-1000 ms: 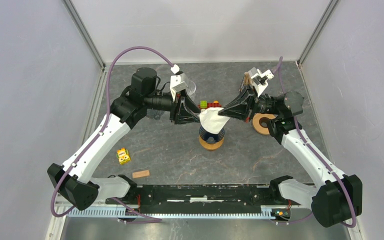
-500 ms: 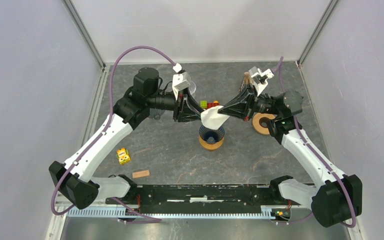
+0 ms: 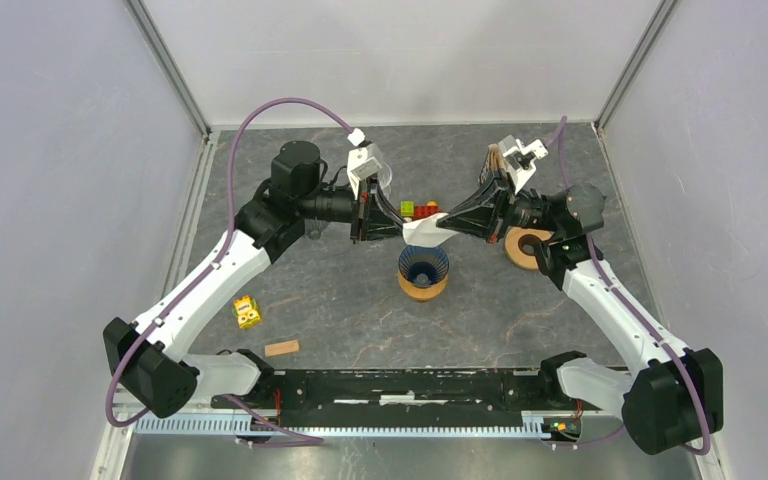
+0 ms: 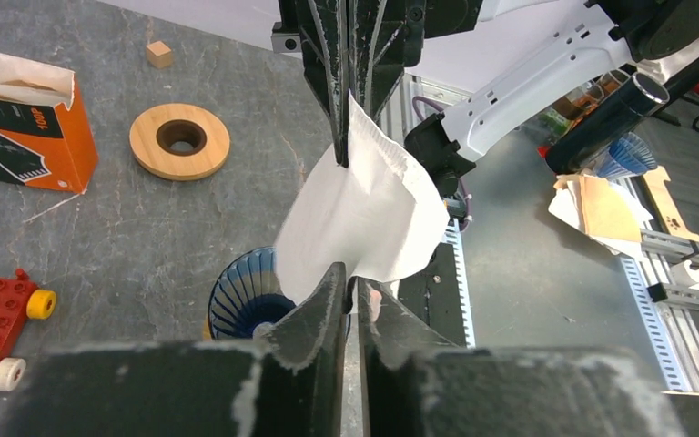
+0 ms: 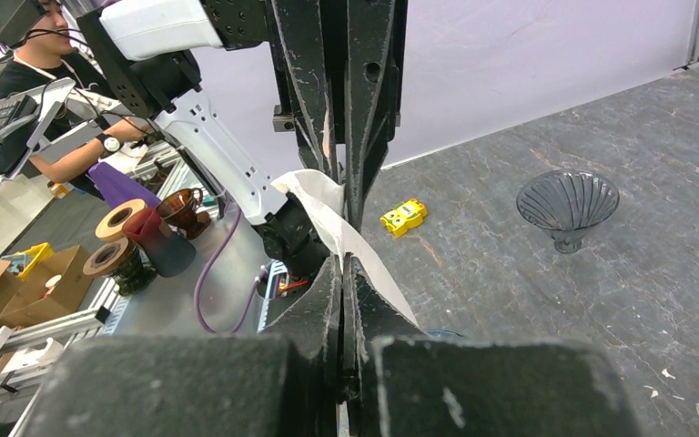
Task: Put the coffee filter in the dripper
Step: Place the coffee filter in the coffee dripper.
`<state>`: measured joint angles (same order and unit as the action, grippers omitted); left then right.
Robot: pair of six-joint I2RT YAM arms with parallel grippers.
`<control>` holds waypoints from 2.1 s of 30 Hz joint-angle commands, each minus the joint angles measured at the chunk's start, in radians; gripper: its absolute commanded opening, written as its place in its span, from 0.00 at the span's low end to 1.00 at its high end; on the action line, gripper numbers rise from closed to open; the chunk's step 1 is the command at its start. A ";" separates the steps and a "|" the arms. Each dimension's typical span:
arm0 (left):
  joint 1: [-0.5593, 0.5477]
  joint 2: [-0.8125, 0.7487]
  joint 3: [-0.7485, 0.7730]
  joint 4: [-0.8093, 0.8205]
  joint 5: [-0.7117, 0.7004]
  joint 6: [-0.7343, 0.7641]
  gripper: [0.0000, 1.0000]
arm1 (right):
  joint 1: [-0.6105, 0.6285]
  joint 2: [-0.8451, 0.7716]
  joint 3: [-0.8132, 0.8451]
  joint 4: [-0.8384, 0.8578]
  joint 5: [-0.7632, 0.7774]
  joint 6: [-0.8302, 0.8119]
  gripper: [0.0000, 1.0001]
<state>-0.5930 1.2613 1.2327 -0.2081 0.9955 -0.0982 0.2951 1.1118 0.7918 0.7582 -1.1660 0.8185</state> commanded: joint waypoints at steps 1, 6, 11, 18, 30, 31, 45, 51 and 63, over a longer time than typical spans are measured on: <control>0.008 -0.026 0.020 -0.003 0.003 0.019 0.12 | -0.011 -0.010 0.008 -0.004 -0.007 -0.019 0.00; 0.013 -0.043 0.039 -0.061 0.003 0.060 0.02 | -0.019 -0.013 0.005 -0.067 -0.008 -0.069 0.00; 0.013 -0.051 0.040 -0.077 0.003 0.036 0.02 | -0.024 -0.014 0.012 -0.128 0.007 -0.109 0.03; 0.013 -0.051 0.026 -0.027 -0.003 -0.062 0.02 | -0.024 -0.010 0.032 -0.146 0.009 -0.122 0.40; 0.013 -0.049 0.009 0.015 -0.003 -0.130 0.02 | -0.024 -0.013 0.017 -0.131 -0.006 -0.132 0.28; 0.013 -0.049 0.005 0.023 -0.001 -0.137 0.02 | -0.024 -0.015 0.013 -0.118 -0.007 -0.123 0.23; 0.036 -0.052 -0.132 0.352 0.029 -0.323 0.39 | -0.033 -0.032 -0.063 0.122 0.042 0.092 0.00; 0.035 -0.042 -0.130 0.353 0.022 -0.314 0.49 | -0.036 -0.040 -0.072 0.121 0.044 0.093 0.00; 0.033 -0.013 -0.129 0.403 0.026 -0.338 0.43 | -0.035 -0.033 -0.069 0.109 0.046 0.097 0.00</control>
<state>-0.5587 1.2434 1.0962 0.1421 1.0000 -0.4023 0.2634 1.0916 0.7212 0.8265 -1.1389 0.9047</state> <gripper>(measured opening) 0.443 0.009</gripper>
